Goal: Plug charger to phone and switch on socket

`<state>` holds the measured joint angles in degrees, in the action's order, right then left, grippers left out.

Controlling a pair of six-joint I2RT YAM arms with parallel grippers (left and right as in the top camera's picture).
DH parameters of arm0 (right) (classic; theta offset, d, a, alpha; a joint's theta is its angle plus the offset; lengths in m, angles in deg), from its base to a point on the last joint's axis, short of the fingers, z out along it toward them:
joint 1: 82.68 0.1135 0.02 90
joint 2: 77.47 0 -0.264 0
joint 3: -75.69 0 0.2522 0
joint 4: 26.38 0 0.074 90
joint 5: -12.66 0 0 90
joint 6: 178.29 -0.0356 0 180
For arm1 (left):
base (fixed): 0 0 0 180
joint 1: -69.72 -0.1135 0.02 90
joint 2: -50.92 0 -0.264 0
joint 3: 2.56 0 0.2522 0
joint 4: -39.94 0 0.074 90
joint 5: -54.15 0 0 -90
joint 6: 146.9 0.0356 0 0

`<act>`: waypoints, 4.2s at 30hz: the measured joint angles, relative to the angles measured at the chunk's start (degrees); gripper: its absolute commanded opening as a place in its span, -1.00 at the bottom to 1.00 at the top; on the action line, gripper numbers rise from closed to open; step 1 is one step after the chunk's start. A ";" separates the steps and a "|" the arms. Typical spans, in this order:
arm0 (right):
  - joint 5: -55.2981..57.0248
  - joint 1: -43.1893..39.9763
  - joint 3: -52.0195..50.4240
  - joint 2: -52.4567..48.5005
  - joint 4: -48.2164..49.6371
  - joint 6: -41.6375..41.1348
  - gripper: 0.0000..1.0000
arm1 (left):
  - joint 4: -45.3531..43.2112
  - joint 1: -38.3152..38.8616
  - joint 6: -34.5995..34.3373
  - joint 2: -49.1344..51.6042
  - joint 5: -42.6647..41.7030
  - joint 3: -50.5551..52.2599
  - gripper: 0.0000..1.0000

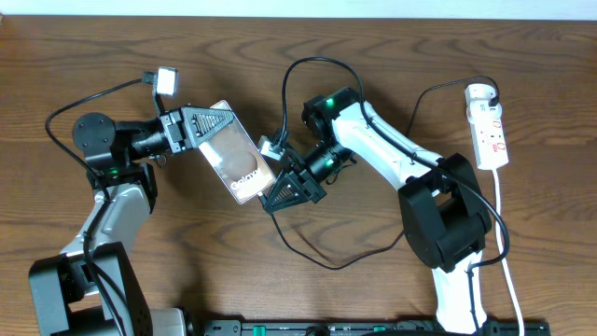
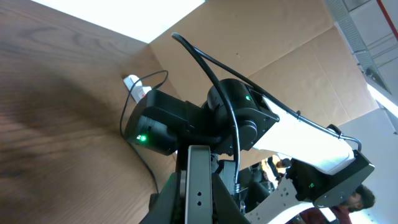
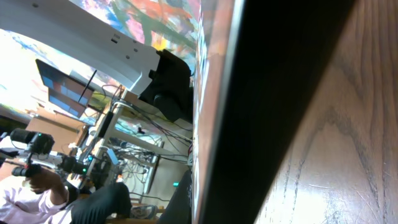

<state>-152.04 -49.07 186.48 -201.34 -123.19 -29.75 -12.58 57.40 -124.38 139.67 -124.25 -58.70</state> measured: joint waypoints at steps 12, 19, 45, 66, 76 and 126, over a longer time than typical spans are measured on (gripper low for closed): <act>0.55 -0.76 0.00 0.00 0.59 -0.24 -0.98 | -0.02 0.24 0.66 0.00 0.46 0.00 -0.86; 1.07 -2.27 0.00 0.00 0.59 -0.44 -0.98 | -0.20 1.64 2.25 0.00 1.95 0.00 -0.85; 2.75 -3.28 0.00 0.00 2.10 -0.85 -0.98 | -0.04 2.14 2.99 0.00 0.02 0.00 -0.85; 2.86 -3.41 0.00 0.00 2.32 -4.52 -0.98 | 0.00 -1.29 3.02 0.00 -1.29 0.00 -0.86; 3.08 -0.33 0.00 0.00 1.68 -5.01 -0.98 | 0.00 -2.80 3.02 0.00 -1.29 0.00 -0.85; 0.76 0.72 0.00 0.00 4.33 -5.03 -0.98 | 0.33 -1.46 1.95 0.00 -1.33 0.00 -0.86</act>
<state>-151.27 -48.35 186.48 -201.34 -118.86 -34.77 -12.25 55.93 -122.44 139.67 -125.59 -58.70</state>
